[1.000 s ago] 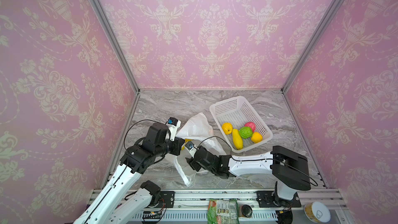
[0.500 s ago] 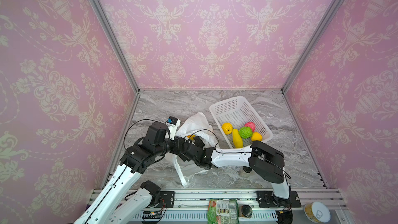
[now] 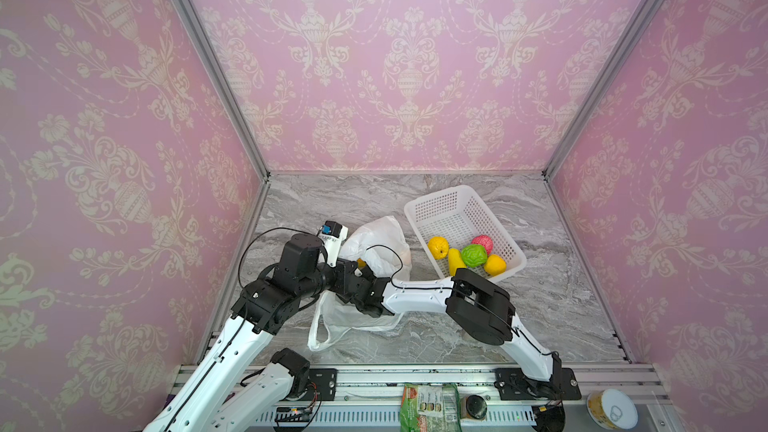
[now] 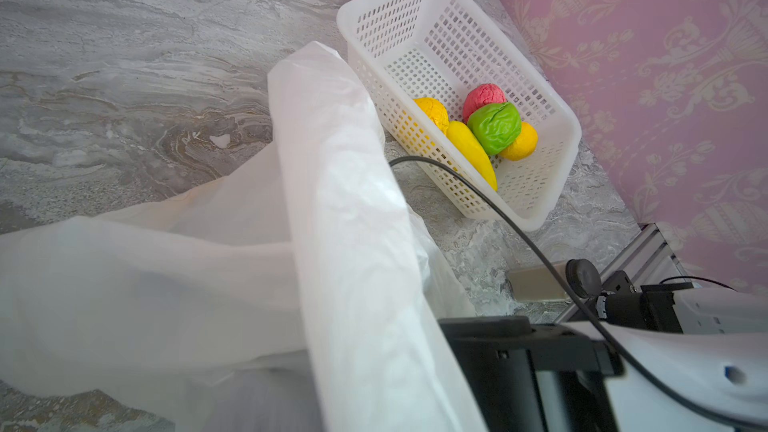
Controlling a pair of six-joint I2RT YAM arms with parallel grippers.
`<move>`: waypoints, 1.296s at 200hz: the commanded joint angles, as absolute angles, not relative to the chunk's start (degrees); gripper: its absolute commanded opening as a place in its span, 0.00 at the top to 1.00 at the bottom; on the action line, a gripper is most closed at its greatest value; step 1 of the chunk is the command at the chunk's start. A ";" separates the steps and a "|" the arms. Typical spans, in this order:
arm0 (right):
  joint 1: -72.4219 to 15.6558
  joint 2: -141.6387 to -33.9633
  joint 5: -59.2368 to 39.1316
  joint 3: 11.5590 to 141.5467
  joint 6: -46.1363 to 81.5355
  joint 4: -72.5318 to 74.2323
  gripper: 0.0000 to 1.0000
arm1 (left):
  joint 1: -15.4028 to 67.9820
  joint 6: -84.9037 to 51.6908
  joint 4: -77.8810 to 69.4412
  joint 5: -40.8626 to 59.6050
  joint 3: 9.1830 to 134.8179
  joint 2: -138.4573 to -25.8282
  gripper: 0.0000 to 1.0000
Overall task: Untie the knot of the plastic bag and take out the fruit
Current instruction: 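Reach down and close the right gripper on a yellow papaya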
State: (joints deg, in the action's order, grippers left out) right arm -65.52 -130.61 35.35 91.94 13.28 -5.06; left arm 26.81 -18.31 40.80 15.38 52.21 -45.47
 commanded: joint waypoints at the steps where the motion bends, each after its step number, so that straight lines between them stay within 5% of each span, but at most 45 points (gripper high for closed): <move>1: -62.53 -131.72 32.35 94.46 11.93 -4.22 0.00 | 27.16 -17.94 44.34 17.58 51.42 -45.57 1.00; 40: -60.95 -131.95 30.52 93.88 10.32 -4.05 0.06 | 27.16 -17.95 44.42 17.49 51.39 -45.72 1.00; 72: -59.60 -129.67 27.08 90.72 10.91 -2.06 0.26 | 27.16 -17.93 44.45 17.38 51.45 -45.75 1.00; 96: -59.68 -126.69 21.58 86.31 10.82 2.79 0.31 | 27.07 -17.94 44.47 17.31 51.44 -45.68 1.00; 134: -60.00 -124.28 15.47 82.62 10.35 9.84 0.25 | 27.07 -17.93 44.52 17.23 51.44 -45.68 1.00; 180: -59.95 -125.21 10.42 82.87 8.20 15.61 0.00 | 27.07 -17.93 44.47 17.22 51.49 -45.63 1.00; 229: -59.74 -132.36 7.10 91.31 8.83 11.98 0.04 | 26.99 -17.93 44.43 17.29 51.50 -45.69 1.00; 259: -59.68 -133.26 5.24 91.70 8.88 12.20 0.20 | 26.98 -17.93 44.46 17.31 51.45 -45.76 1.00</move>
